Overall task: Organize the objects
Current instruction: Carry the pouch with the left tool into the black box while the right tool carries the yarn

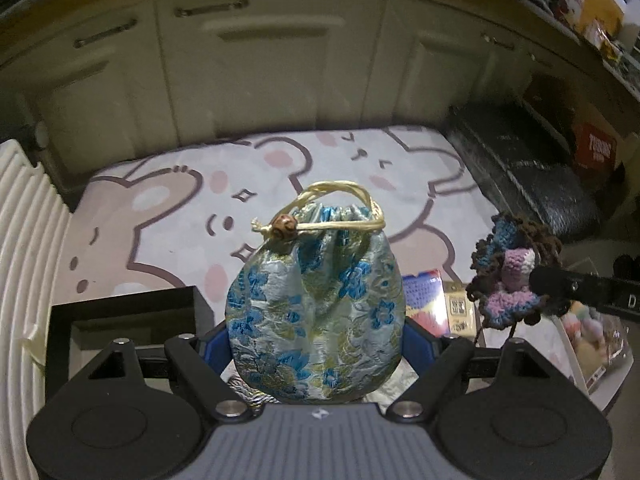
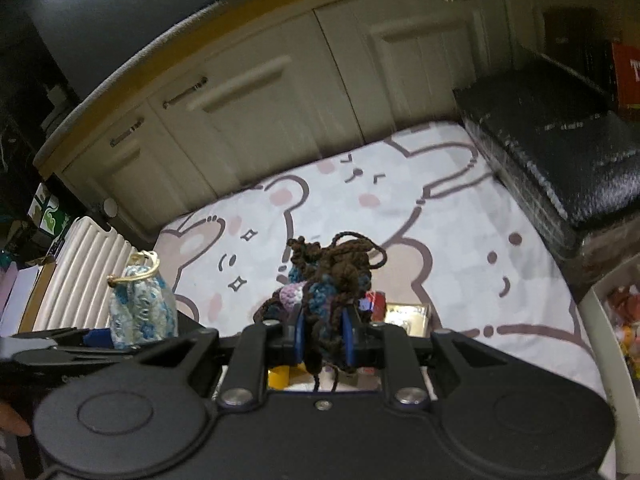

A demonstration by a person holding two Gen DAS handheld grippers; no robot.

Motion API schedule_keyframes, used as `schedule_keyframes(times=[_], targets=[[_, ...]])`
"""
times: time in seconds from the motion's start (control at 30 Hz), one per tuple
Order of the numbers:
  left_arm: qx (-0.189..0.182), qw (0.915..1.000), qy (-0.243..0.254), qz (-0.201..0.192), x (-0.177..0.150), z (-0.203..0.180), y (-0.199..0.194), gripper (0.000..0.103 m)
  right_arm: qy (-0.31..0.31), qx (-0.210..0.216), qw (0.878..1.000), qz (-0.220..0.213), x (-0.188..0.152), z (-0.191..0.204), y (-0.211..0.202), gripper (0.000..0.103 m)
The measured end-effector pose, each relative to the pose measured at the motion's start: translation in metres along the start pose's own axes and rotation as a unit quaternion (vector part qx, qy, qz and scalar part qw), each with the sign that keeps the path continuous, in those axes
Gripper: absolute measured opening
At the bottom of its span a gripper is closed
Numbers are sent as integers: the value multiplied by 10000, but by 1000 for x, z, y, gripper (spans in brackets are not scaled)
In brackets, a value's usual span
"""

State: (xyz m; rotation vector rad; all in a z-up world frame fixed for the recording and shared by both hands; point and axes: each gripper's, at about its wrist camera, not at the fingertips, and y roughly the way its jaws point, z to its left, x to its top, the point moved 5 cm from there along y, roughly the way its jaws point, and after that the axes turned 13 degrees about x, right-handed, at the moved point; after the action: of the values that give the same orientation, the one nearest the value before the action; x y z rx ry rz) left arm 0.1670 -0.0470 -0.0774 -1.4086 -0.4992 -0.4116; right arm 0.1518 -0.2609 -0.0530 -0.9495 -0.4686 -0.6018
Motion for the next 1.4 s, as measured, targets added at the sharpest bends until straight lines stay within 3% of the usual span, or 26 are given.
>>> schedule_keyframes(times=[0.23,0.6,0.9,1.13,1.4], targets=[[188,9994,-277,-71,1,35,-9,84,-32,257,9996,-143,2,22,4,20],[823,9928,-853,154,-32,137,0,84,-371,922,9946,283,-3,99,52,20],[855,9889,-1161,370,-53,184,28,84,-635,1193,9889,613,-13,149,80,20],[650,9962,-330,480,-54,160,65,84,-667,1161,9882,740,-15,159,98,20],[309,9952,273,888,-64,135,113,84,-568,1137,9888,776,-10,152,112,20]])
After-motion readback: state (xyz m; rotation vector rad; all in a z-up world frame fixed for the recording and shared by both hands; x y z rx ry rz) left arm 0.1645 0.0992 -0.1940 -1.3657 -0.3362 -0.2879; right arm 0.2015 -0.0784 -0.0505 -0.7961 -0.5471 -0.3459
